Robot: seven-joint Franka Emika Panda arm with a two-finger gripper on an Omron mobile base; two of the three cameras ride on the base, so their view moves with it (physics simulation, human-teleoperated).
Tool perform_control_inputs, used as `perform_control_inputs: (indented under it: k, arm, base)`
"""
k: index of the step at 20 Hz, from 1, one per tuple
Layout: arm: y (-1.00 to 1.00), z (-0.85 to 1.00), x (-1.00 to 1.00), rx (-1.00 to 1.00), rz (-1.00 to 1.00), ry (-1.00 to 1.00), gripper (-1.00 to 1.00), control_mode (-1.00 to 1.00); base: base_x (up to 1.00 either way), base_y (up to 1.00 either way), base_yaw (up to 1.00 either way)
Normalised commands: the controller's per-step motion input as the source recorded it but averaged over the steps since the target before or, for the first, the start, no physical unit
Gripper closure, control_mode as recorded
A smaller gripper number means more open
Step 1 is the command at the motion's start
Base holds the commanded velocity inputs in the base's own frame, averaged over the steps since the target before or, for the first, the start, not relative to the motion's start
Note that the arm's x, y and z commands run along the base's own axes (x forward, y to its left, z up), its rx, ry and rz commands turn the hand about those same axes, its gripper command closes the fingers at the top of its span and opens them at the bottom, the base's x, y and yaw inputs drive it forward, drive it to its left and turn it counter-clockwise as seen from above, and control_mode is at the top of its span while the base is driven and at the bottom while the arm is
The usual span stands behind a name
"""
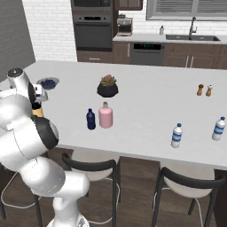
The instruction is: Move the plastic bottles in the middle to the plastics group, and the glass bottles in the middle to the glass group.
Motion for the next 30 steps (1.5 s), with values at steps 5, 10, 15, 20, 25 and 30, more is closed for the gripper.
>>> perform_control_inputs:
  k: [5,10,15,20,25,30]
  arm:
    - [-1.0,0.15,-0.45,0.0,-0.22,0.0,-1.0,-1.0]
    - [-1.0,0.19,-0.33,0.0,-0.25,0.02,-1.0,-1.0]
    - [-1.0,0.2,-0.19,0.0,-0.27,0.05,-1.0,-1.0]
    - [-1.0,0.19,-0.08,0.0,-0.28,0.07,-1.0,-1.0]
    - [-1.0,0.23,0.0,0.0,-0.27,0.09,-1.0,-1.0]
    - [-0.68,0.13,0.04,0.02,-0.06,0.01,-1.0,-1.0]
  base:
    - [0.0,0.0,0.0]
    - [0.0,0.0,0.0]
    - [0.0,0.0,0.0]
    - [0.0,0.0,0.0]
    - [0.0,0.0,0.0]
    - [0.0,0.0,0.0]
